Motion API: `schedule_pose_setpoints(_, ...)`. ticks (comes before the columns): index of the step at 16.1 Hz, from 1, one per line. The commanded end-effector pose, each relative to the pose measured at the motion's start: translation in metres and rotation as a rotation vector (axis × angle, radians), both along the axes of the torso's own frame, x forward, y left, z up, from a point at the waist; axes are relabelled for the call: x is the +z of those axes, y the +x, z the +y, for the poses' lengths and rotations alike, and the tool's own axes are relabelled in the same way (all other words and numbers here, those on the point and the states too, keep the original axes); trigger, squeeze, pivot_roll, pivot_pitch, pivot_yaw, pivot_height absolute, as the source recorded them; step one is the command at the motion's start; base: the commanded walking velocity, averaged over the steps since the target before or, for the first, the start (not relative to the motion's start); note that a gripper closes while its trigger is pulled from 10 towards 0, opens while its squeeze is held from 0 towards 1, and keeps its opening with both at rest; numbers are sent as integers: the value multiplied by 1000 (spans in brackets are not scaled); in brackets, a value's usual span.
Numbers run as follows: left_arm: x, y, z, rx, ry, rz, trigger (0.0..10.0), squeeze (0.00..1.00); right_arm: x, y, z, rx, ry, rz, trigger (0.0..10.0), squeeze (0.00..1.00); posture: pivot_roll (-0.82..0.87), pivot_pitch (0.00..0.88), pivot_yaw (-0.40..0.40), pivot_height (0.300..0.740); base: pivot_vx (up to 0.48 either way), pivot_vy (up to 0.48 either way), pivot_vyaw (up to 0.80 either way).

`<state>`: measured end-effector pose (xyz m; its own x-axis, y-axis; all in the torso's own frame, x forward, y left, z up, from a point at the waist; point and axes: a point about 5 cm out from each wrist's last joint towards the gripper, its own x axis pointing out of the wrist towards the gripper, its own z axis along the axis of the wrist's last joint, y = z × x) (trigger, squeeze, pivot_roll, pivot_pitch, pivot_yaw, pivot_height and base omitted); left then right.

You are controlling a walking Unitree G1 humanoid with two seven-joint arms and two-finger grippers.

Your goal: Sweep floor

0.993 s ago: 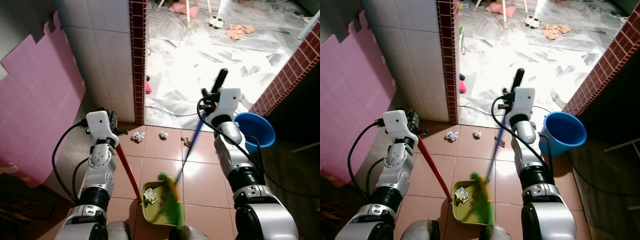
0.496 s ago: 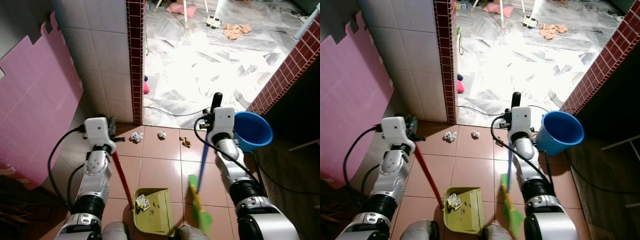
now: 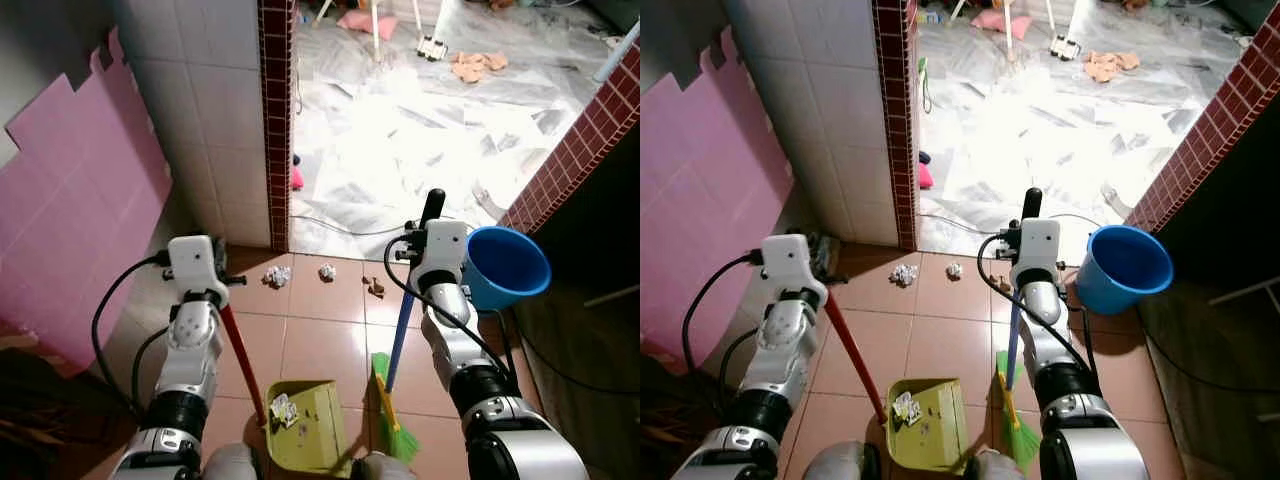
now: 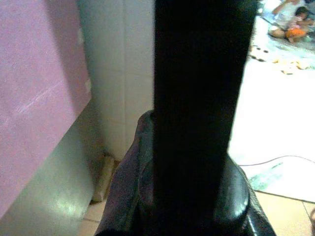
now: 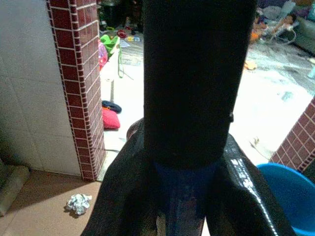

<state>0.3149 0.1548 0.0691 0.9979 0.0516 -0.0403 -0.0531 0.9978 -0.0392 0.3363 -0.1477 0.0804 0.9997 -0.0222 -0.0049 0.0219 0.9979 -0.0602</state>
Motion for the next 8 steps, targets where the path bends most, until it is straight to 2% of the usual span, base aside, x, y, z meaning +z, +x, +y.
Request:
schedule_pose_setpoints(1, 11, 5, -4, -31, 31, -29, 10000, 0, 11, 2, 6, 33, -28, -74, 10000, 0, 24, 0, 3, 740, 0, 0, 0)
schedule_pose_setpoints(3, 12, 6, -6, -31, 22, -32, 10000, 0, 7, -4, 0, 11, -29, -71, 10000, 0, 19, 0, 12, 740, 0, 0, 0)
schedule_pose_setpoints(4, 16, 5, -16, -81, 48, -44, 10000, 0, 8, -8, -8, -20, 6, -89, 10000, 0, 17, 0, 16, 740, 0, 0, 0)
schedule_pose_setpoints(5, 18, 1, -22, -142, 96, -78, 10000, 0, 8, -10, -8, -24, 43, -99, 10000, 0, 15, 0, 19, 740, 0, 0, 0)
schedule_pose_setpoints(6, 13, -5, -22, -156, 107, -78, 10000, 0, 8, -11, -4, -16, 51, -100, 10000, 0, 16, 4, 16, 740, 0, 0, 0)
schedule_pose_setpoints(8, 14, -7, -17, -116, 64, -72, 10000, 0, 7, -13, 0, 4, 17, -102, 10000, 0, 19, 15, 13, 740, 0, 0, 0)
